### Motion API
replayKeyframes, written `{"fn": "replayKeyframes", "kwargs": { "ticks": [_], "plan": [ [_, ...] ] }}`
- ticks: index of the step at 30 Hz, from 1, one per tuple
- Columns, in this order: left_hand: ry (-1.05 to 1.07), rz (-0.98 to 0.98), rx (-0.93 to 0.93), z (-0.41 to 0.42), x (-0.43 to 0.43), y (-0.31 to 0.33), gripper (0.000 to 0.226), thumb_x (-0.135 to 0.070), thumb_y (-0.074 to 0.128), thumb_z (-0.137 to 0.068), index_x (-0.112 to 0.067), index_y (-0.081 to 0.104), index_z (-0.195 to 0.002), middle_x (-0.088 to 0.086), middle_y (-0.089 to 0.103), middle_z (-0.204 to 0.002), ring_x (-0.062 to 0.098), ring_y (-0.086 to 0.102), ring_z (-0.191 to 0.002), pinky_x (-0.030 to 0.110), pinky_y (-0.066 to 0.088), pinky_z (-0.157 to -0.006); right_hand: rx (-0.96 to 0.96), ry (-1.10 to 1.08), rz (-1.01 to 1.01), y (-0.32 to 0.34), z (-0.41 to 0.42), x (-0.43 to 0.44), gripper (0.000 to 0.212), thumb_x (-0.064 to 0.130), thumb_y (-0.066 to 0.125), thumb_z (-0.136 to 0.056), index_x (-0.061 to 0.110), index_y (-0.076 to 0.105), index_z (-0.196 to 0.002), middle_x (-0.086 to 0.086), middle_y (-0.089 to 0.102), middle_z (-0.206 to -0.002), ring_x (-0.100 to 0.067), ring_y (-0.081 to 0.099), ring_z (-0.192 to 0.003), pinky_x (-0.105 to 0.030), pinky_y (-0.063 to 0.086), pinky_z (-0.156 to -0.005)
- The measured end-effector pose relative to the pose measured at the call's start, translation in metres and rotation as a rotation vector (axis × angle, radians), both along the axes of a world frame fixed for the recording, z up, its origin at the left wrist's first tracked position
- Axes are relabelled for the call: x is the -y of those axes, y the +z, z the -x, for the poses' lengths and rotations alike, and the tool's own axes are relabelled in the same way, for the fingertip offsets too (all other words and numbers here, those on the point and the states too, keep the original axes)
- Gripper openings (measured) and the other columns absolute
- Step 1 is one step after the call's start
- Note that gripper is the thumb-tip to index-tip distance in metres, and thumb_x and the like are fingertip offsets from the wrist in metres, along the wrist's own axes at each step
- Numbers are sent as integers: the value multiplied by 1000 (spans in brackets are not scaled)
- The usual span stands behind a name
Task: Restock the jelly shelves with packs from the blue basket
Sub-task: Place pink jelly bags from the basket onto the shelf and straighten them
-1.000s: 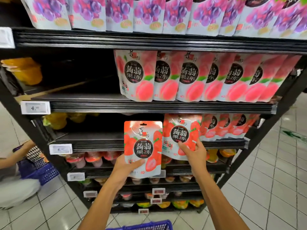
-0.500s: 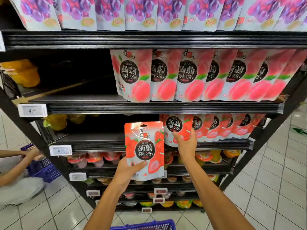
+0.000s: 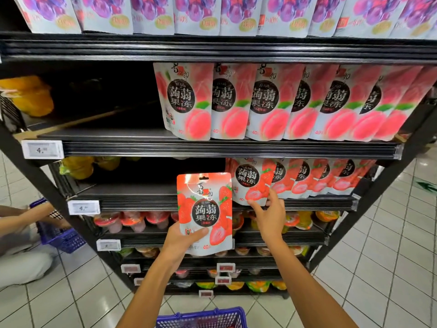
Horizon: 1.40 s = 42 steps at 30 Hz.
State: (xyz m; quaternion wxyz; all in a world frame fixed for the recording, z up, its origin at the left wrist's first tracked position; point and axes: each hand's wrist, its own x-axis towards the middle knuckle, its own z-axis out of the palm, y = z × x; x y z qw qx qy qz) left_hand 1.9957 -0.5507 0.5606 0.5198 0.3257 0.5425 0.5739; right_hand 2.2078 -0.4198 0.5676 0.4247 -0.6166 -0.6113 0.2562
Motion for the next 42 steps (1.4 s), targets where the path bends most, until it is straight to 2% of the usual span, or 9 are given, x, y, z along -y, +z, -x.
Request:
{"fn": "replayKeyframes", "kwargs": {
  "ticks": [4, 12, 17, 21, 28, 31, 35, 38, 42],
  "plan": [
    [3, 8, -2, 0, 3, -3, 56, -22, 84, -63, -10, 67, -116, 10, 75, -109, 27, 72, -101, 36, 60, -77, 26, -77, -7, 3, 5, -3, 57, 49, 75, -79, 29, 57, -129, -2, 63, -98, -21, 54, -102, -34, 45, -69],
    [24, 9, -11, 0, 3, 0, 53, -21, 84, -63, -11, 68, -113, 9, 76, -105, 26, 73, -96, 30, 60, -71, -42, -163, -21, 4, 17, -8, 59, 43, 80, -76, 30, 58, -130, -4, 69, -112, -25, 64, -104, -29, 39, -68],
    [16, 1, -20, -1, 5, 0, 53, -19, 83, -65, -9, 67, -115, 10, 75, -108, 28, 72, -100, 33, 60, -75, -198, -140, -36, 0, 19, -5, 33, 38, 76, -82, 31, 56, -108, -1, 57, -71, -24, 57, -72, -29, 34, -56],
    [6, -2, -22, -4, 7, 1, 53, -18, 81, -68, -8, 66, -118, 11, 74, -110, 29, 71, -102, 37, 59, -80, -218, -186, -12, -1, 24, -5, 38, 39, 73, -84, 21, 52, -110, -6, 59, -70, -28, 59, -70, -34, 39, -59],
    [18, 7, -21, -6, 8, 1, 54, -20, 84, -66, -10, 67, -116, 10, 75, -109, 28, 72, -101, 32, 60, -75, 46, -175, -7, 5, 22, -17, 51, 39, 77, -81, 25, 54, -124, 5, 56, -72, -29, 63, -77, -33, 37, -61],
    [18, 4, -13, -8, 9, -2, 52, -20, 84, -68, -12, 68, -116, 10, 75, -110, 27, 72, -102, 31, 60, -75, 51, -169, -15, 4, 16, -15, 51, 42, 79, -78, 21, 58, -120, -1, 65, -81, -31, 66, -80, -31, 38, -61],
    [19, 15, -12, -12, 8, -4, 54, -23, 86, -66, -13, 68, -115, 10, 75, -110, 28, 72, -101, 33, 60, -76, 10, -198, -21, 0, 10, -9, 42, 44, 79, -77, 16, 63, -105, 4, 58, -66, -17, 56, -58, -25, 28, -49],
    [24, 22, -11, -13, 8, -4, 56, -24, 86, -64, -12, 68, -115, 10, 75, -109, 28, 72, -101, 34, 60, -76, -62, -181, -62, -2, 6, -7, 42, 33, 80, -79, 13, 65, -113, -2, 65, -80, 5, 47, -58, -22, 31, -56],
    [20, 23, -6, -15, 8, -5, 54, -22, 85, -65, -12, 68, -115, 10, 75, -109, 28, 72, -101, 32, 60, -75, -152, -128, -77, 0, 3, -5, 45, 24, 78, -82, 6, 63, -121, 2, 60, -72, -6, 53, -63, -25, 41, -66]
  ]
}}
